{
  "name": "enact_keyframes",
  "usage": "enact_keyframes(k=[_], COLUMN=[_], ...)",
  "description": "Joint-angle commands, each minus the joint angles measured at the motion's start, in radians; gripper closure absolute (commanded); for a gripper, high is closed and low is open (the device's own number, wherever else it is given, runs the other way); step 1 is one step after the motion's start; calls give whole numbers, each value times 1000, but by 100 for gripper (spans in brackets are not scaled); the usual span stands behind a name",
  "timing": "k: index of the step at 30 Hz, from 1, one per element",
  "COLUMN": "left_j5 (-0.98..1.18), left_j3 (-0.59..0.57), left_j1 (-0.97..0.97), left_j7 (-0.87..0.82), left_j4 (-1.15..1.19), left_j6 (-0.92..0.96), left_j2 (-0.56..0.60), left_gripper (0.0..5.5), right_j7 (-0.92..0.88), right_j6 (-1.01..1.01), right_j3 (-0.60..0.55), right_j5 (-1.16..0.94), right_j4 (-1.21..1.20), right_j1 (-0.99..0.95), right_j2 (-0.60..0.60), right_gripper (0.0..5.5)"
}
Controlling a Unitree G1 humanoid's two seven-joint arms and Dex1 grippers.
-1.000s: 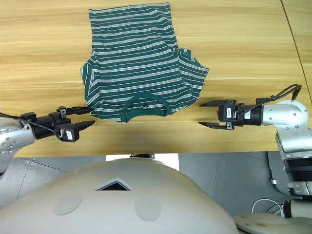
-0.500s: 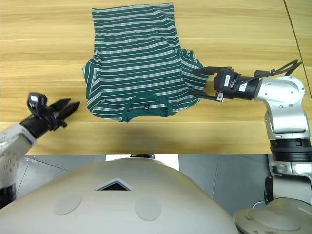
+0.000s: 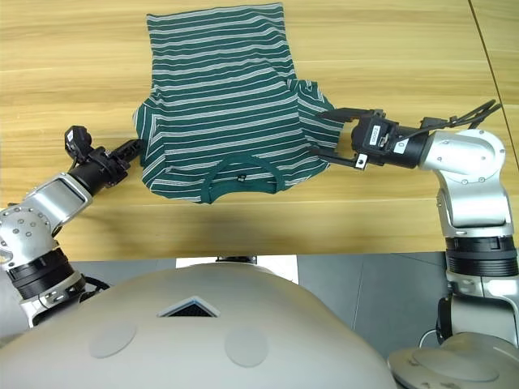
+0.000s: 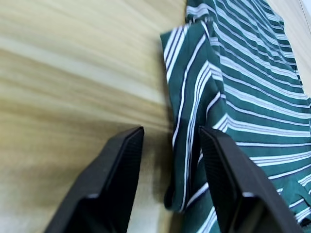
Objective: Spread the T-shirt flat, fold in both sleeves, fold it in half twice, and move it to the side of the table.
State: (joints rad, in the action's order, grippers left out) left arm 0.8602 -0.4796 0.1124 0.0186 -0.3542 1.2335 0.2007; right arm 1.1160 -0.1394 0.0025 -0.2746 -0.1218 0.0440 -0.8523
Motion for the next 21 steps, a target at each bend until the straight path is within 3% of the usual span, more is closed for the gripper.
enact_keyframes(k=[1, 12, 21], left_j5=[-27, -30, -19], left_j3=[-5, 10, 15], left_j1=[-11, -54, -52], left_j7=[-35, -32, -28], left_j4=[40, 73, 32], left_j6=[15, -26, -72], left_j2=[-4, -29, -27], left_gripper=[349, 549, 549], right_j7=[-4, -12, -18], right_j6=[-2, -9, -14], right_j3=[-16, -19, -19], right_j5=[-1, 3, 11], right_j4=[-17, -39, -55], right_j1=[12, 26, 33], right_j2=[-1, 0, -3], right_gripper=[271, 268, 268])
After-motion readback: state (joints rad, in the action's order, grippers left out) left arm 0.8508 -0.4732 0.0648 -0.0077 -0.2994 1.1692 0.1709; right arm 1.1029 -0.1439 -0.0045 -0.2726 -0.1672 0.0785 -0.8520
